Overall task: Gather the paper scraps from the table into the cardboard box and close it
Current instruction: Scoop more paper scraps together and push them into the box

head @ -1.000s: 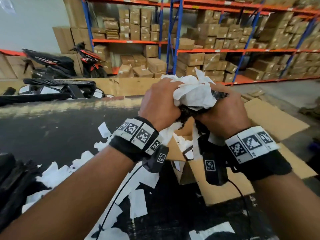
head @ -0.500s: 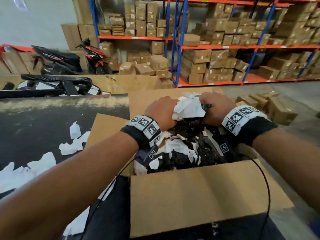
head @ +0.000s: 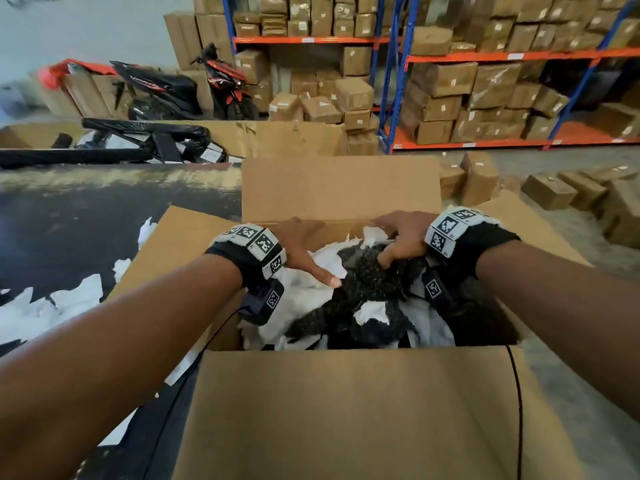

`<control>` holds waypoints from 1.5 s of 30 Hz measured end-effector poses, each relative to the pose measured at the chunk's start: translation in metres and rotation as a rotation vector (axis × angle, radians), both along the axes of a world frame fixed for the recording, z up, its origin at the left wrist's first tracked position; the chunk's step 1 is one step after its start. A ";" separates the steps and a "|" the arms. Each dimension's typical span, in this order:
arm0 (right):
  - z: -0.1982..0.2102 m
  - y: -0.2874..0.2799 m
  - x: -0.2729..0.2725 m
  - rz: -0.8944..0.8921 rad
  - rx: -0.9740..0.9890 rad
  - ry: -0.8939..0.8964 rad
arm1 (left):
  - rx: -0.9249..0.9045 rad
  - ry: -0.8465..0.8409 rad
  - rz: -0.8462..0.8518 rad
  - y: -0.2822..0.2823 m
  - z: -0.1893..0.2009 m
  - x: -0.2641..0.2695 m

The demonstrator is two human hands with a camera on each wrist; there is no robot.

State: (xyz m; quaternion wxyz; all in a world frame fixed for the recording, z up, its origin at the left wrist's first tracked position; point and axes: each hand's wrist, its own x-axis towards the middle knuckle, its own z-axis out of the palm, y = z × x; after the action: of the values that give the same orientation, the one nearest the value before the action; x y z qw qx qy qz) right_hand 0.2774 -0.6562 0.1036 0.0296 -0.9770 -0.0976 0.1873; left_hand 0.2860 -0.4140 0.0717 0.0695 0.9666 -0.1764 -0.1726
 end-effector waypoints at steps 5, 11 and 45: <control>0.006 -0.001 0.013 0.022 0.079 -0.013 | 0.044 0.017 0.020 -0.009 0.011 0.010; -0.027 -0.001 0.027 0.038 0.203 0.103 | 0.061 0.150 -0.073 -0.020 -0.020 0.025; -0.026 -0.011 0.014 -0.089 0.645 -0.123 | 0.059 0.029 0.006 -0.013 -0.006 0.008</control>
State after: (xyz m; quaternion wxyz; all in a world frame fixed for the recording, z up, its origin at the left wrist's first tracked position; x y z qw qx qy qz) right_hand 0.2917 -0.6668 0.0778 0.3395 -0.9301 -0.1106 0.0860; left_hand 0.2943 -0.4269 0.0653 0.0439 0.9662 -0.1674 -0.1913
